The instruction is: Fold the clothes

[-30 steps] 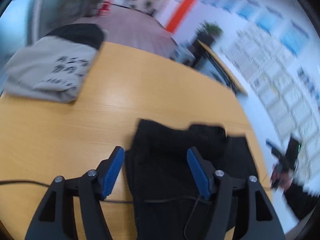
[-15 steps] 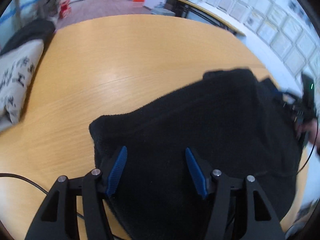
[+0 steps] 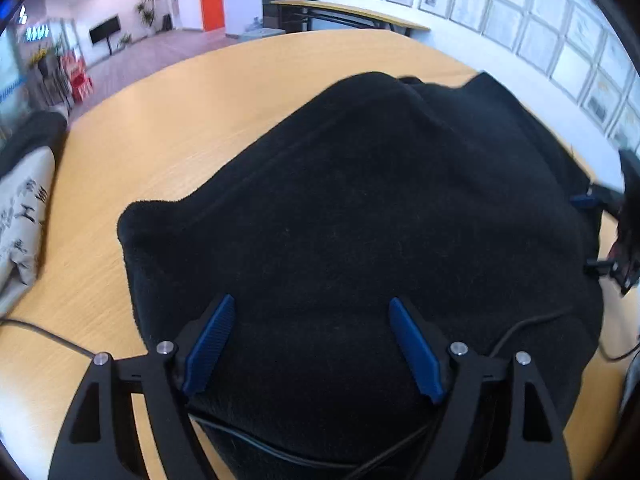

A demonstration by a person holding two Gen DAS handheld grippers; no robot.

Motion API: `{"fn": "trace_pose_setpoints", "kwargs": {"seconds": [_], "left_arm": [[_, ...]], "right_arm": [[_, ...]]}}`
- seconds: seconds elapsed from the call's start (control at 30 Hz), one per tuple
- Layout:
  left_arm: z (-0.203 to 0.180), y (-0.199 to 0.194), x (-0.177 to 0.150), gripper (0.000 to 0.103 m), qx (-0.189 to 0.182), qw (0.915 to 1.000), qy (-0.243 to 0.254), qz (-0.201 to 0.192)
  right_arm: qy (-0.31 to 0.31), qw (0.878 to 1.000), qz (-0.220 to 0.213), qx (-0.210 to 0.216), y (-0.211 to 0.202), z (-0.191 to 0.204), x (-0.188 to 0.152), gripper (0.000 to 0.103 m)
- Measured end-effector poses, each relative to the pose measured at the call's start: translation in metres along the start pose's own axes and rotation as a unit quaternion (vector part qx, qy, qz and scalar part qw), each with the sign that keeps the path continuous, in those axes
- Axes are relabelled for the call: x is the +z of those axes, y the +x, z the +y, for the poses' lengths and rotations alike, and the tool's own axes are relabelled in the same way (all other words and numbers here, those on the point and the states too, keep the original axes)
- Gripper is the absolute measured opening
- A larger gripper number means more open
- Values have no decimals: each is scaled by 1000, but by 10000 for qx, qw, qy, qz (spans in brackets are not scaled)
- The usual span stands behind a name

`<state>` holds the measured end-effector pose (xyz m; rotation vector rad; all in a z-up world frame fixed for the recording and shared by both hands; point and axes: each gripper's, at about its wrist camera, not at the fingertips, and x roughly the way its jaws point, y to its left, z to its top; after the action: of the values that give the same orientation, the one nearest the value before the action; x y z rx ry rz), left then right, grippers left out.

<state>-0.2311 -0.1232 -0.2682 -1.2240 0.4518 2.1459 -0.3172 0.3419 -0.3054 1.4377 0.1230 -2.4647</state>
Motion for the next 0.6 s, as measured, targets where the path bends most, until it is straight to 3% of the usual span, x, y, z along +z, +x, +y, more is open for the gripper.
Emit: {"fn": "trace_pose_setpoints", "kwargs": {"seconds": [0.13,0.3,0.4,0.47,0.57,0.6], "left_arm": [[-28,-23,-38,83,-95,9997,-227,15],[-77,-55,-89,83,132,9984,-542,-58],[-90,-70,-94,83,243,9975,-657,50],[-99,-88,-83,80,242,9985,-476,72],[-120,-121,-57,82,20,9994,202,-283],[-129,-132,-46,83,-84,9979,485,-433]], "right_arm": [[331,9993,106,112,-24,-1,-34,103],[592,9968,261,478,-63,-17,-73,103],[999,9920,179,751,-84,-32,-80,102],[1687,9793,-89,1115,-110,-45,-96,102],[2879,9426,-475,1626,-147,-62,-139,103],[3194,9325,-420,1635,-150,-66,-157,103]]}}
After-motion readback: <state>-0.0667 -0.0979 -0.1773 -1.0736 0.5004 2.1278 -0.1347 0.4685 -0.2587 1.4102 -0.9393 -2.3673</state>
